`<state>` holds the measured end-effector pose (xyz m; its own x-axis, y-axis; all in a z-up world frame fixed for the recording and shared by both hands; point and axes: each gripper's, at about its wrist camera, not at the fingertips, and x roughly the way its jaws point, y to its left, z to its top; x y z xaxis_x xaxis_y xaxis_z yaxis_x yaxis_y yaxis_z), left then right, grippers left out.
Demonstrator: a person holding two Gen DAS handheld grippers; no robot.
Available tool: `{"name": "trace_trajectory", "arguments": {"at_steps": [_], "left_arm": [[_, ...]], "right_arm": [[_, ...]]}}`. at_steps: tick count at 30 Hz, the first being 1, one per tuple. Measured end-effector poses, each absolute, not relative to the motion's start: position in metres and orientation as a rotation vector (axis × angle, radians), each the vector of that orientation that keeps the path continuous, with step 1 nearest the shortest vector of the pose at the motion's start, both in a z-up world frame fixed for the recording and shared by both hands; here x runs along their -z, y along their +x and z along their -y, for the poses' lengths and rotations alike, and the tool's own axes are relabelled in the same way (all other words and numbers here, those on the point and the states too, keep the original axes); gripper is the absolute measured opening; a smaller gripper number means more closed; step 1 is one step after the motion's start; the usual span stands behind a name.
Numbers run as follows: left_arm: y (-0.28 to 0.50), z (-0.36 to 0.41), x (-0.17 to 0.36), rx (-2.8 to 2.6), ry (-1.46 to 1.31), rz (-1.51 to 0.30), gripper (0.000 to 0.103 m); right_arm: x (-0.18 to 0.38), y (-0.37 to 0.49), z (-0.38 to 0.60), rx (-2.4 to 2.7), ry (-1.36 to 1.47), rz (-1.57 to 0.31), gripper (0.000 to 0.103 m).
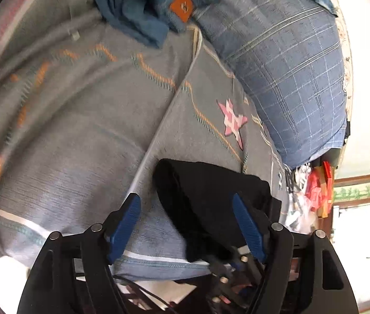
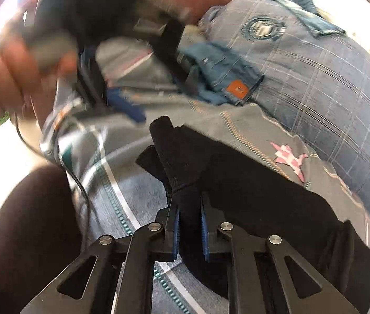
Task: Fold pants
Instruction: 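Fold the black pants over with the right gripper toward the left gripper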
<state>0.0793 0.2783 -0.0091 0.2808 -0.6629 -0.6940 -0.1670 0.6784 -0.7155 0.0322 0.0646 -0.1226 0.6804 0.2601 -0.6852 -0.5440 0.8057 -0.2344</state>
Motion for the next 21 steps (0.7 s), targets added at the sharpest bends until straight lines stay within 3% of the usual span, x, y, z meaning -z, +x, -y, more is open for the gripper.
{"name": "trace_trajectory", "arguments": {"at_steps": [2, 4, 5, 6, 7, 14, 21], "left_arm": [[0.096, -0.258, 0.031, 0.437, -0.85, -1.311, 0.072], [0.114, -0.238, 0.05, 0.481, -0.894, -1.328, 0.062], [0.116, -0.232, 0.051, 0.494, -0.91, -1.331, 0.038], [0.118, -0.227, 0.051, 0.484, -0.904, -1.336, 0.02], [0.12, -0.224, 0.05, 0.476, -0.897, -1.333, 0.016], [0.115, -0.163, -0.02, 0.569, -0.734, -1.212, 0.014], [0.126, 0.0, -0.056, 0.734, -0.451, -1.239, 0.016]], "right_arm": [[0.114, 0.027, -0.057, -0.469, -0.413, -0.673, 0.012], [0.107, 0.023, -0.05, -0.474, -0.374, -0.673, 0.012], [0.106, 0.022, -0.049, -0.475, -0.367, -0.675, 0.012], [0.105, 0.021, -0.048, -0.475, -0.359, -0.675, 0.012], [0.104, 0.02, -0.046, -0.474, -0.352, -0.674, 0.012], [0.073, 0.02, 0.015, -0.451, -0.063, -0.644, 0.012], [0.059, 0.011, 0.137, -0.323, 0.3, -0.59, 0.012]]}}
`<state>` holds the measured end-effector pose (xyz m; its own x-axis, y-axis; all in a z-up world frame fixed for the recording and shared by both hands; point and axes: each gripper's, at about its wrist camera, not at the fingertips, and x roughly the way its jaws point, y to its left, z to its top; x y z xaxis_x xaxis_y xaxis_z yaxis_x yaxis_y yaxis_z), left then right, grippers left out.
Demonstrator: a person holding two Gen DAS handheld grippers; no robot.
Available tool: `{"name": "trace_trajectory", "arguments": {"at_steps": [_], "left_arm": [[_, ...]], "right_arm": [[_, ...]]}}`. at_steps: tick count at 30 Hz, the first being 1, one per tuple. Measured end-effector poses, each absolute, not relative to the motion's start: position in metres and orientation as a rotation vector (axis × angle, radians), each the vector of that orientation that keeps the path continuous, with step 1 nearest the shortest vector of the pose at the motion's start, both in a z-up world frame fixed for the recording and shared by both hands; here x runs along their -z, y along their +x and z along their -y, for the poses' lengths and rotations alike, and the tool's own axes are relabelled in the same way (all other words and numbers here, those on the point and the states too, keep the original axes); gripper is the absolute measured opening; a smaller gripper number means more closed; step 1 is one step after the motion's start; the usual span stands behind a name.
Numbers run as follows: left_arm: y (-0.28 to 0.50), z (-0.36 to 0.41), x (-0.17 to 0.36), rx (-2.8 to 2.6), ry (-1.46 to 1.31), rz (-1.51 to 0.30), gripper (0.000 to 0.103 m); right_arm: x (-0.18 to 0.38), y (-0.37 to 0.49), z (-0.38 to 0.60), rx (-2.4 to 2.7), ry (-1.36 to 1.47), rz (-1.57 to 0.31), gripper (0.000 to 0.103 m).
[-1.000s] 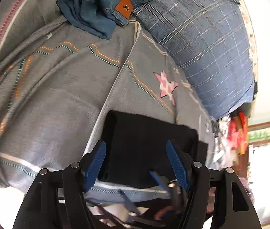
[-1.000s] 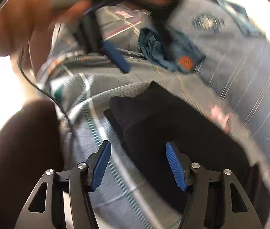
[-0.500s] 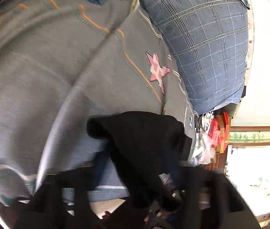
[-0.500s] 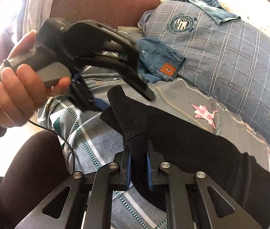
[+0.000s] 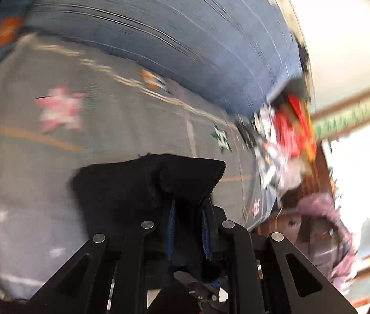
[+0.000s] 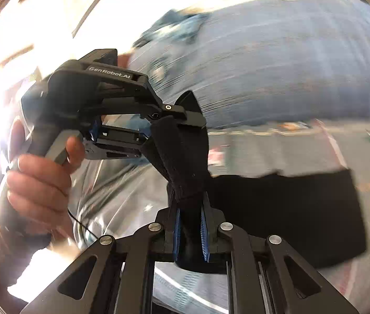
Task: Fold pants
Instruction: 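Fold the black pants over with the right gripper toward the left gripper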
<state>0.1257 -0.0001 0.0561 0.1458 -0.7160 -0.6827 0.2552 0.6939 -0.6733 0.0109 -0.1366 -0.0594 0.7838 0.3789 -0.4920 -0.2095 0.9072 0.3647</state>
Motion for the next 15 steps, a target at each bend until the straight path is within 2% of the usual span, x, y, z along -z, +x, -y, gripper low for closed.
{"name": "trace_trajectory", "arguments": {"at_steps": [5, 8, 10, 12, 15], "left_arm": [[0.143, 0.124, -0.008, 0.738, -0.25, -1.382, 0.017], [0.151, 0.168, 0.02, 0.694, -0.154, -1.452, 0.017], [0.154, 0.18, 0.027, 0.686, -0.139, -1.465, 0.019], [0.156, 0.182, 0.019, 0.721, -0.158, -1.467, 0.028], [0.156, 0.163, 0.002, 0.795, -0.242, -1.487, 0.031]], "right_arm": [[0.095, -0.002, 0.219, -0.198, 0.547, -0.62, 0.011], [0.129, -0.007, 0.256, -0.157, 0.706, -0.677, 0.012], [0.144, -0.009, 0.271, -0.155, 0.785, -0.7, 0.015], [0.149, -0.012, 0.279, -0.185, 0.842, -0.697, 0.016], [0.142, -0.016, 0.283, -0.211, 0.807, -0.709, 0.022]]}}
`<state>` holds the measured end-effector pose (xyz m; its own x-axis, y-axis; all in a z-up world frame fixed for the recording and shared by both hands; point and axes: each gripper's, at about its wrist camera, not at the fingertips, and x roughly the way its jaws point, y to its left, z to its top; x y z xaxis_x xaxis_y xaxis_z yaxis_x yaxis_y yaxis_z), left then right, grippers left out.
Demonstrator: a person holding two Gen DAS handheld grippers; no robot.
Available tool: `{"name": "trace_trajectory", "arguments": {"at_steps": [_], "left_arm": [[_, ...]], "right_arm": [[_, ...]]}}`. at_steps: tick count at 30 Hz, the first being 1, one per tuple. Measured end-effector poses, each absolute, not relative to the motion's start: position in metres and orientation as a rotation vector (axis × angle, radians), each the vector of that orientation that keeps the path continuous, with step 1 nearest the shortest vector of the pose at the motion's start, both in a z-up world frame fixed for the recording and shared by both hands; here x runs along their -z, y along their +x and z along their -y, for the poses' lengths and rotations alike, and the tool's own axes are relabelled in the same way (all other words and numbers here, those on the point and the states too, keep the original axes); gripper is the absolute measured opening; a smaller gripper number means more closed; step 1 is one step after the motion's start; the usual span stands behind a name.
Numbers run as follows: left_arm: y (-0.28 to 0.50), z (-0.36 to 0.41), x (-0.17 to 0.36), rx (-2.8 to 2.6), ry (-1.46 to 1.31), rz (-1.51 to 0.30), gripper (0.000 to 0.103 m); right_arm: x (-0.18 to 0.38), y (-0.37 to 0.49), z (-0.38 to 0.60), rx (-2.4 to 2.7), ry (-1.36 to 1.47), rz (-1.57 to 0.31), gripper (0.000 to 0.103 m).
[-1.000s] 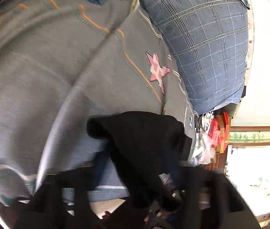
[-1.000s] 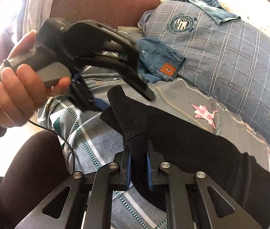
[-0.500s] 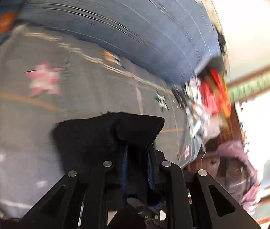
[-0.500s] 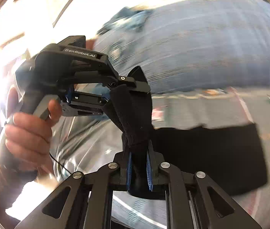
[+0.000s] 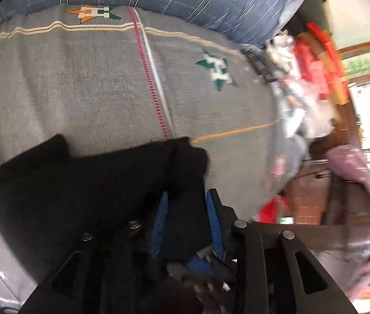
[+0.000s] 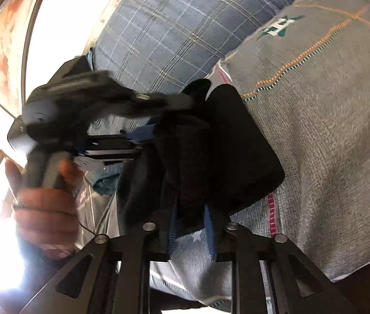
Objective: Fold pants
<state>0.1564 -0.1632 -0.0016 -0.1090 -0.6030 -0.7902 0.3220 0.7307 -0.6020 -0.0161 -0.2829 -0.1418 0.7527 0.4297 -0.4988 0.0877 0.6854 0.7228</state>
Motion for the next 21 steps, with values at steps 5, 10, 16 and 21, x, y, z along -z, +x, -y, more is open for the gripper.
{"name": "trace_trajectory", "arguments": {"at_steps": [5, 10, 16, 21], "left_arm": [[0.159, 0.074, -0.041, 0.782, -0.367, -1.261, 0.072], [0.167, 0.015, -0.002, 0.632, -0.526, -1.287, 0.073], [0.182, 0.029, 0.046, 0.506, -0.538, -1.368, 0.043], [0.191, 0.049, 0.028, 0.523, -0.551, -1.283, 0.029]], "right_arm": [[0.123, -0.041, 0.304, -0.161, 0.77, -0.646, 0.04], [0.111, -0.025, 0.325, -0.133, 0.789, -0.597, 0.044], [0.121, 0.052, 0.307, -0.198, 0.692, -0.739, 0.029], [0.078, 0.052, 0.309, -0.173, 0.509, -0.642, 0.008]]}}
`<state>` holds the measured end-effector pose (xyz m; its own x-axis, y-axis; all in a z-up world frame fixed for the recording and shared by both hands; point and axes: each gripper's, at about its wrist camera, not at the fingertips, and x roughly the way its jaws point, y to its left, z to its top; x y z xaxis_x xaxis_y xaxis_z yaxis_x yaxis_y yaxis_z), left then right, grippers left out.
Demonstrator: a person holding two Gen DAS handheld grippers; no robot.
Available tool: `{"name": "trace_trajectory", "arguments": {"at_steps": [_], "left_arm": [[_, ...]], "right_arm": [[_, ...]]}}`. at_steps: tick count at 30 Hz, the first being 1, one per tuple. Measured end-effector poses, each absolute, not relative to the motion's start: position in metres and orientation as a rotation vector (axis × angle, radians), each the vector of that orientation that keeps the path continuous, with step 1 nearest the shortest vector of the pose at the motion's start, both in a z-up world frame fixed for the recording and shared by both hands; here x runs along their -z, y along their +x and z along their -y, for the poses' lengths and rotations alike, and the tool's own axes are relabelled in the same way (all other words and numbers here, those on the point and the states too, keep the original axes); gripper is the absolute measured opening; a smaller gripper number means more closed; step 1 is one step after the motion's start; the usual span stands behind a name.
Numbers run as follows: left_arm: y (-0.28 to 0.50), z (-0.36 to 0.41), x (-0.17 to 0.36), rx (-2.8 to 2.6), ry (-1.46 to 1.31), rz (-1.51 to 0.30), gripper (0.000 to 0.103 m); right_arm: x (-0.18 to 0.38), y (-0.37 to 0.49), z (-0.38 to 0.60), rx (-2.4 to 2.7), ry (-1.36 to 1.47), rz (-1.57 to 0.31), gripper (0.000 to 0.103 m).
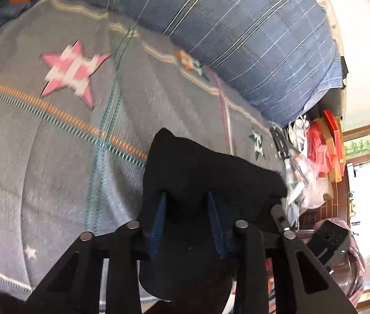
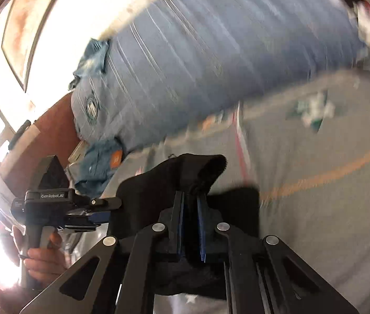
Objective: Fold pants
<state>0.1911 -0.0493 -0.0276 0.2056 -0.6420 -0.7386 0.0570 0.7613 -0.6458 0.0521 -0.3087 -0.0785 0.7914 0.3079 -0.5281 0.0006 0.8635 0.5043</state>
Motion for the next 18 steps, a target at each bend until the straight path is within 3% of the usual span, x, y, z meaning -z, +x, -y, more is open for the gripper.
{"name": "trace_trajectory", "arguments": {"at_steps": [5, 10, 12, 13, 14, 16, 17, 18], "left_arm": [[0.202, 0.08, 0.053, 0.441, -0.386, -1.312, 0.028], [0.191, 0.073, 0.027, 0.496, -0.416, -1.302, 0.03], [0.176, 0.063, 0.021, 0.526, -0.453, -1.299, 0.045], [0.162, 0.057, 0.021, 0.535, -0.465, -1.296, 0.051], [0.152, 0.052, 0.025, 0.545, -0.475, -1.293, 0.059], [0.141, 0.05, 0.038, 0.553, -0.446, -1.326, 0.057], [0.138, 0.054, 0.049, 0.546, -0.415, -1.37, 0.042], [0.135, 0.056, 0.056, 0.532, -0.396, -1.393, 0.039]], "right_arm": [[0.126, 0.069, 0.335, -0.079, 0.574, -0.784, 0.008], [0.11, 0.045, 0.35, -0.121, 0.688, -0.712, 0.018], [0.105, 0.03, 0.354, -0.158, 0.717, -0.703, 0.034], [0.105, 0.026, 0.352, -0.162, 0.722, -0.712, 0.048], [0.108, 0.023, 0.349, -0.159, 0.72, -0.724, 0.052], [0.115, 0.024, 0.339, -0.149, 0.672, -0.76, 0.052], [0.119, 0.027, 0.334, -0.13, 0.635, -0.786, 0.034], [0.118, 0.026, 0.33, -0.137, 0.612, -0.803, 0.022]]}}
